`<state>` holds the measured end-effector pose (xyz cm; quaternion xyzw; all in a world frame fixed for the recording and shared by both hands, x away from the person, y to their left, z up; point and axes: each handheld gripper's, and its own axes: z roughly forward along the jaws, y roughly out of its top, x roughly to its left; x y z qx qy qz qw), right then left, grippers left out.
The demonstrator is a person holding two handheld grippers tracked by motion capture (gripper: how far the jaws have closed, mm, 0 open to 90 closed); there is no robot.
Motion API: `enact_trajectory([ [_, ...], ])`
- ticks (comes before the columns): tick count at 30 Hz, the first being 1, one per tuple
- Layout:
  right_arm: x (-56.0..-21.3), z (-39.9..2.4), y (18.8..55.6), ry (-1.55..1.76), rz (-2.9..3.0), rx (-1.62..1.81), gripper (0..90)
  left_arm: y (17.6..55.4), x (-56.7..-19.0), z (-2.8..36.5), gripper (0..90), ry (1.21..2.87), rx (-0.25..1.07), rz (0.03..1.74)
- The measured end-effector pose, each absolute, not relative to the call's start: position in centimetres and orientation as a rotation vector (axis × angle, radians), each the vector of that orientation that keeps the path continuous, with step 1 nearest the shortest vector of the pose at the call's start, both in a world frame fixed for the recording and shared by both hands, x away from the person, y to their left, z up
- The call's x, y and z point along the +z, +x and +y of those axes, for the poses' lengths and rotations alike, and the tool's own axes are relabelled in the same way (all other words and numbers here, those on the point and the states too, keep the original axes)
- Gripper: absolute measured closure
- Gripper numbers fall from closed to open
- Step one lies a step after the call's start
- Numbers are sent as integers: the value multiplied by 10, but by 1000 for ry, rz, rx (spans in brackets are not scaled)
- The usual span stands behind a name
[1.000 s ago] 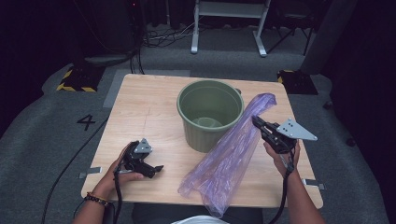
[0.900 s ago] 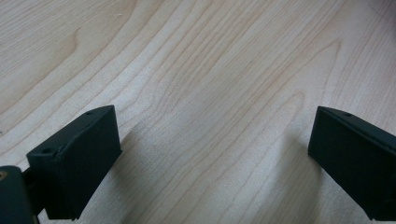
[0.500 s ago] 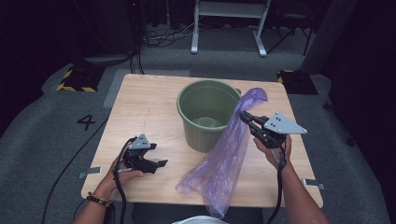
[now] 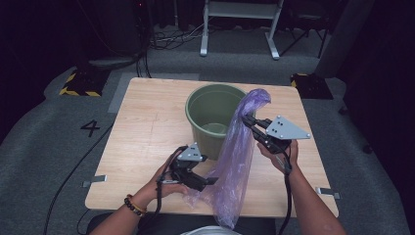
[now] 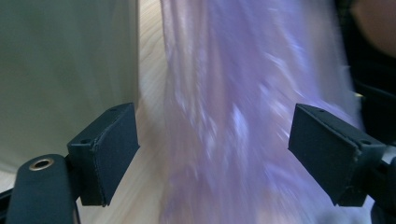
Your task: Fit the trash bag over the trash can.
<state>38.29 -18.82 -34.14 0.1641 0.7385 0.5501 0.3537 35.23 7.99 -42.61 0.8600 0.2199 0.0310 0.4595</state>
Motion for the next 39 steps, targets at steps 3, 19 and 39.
enact_trajectory([
  [3,-342,-187,383,413,1913,1427,882,357,-429,70,156,2114,53,555],
  [19,-335,-178,378,313,1919,1524,881,369,-440,55,831,2138,294,559],
  [39,-334,-170,424,600,2118,1556,563,346,-395,154,898,1978,647,598],
])
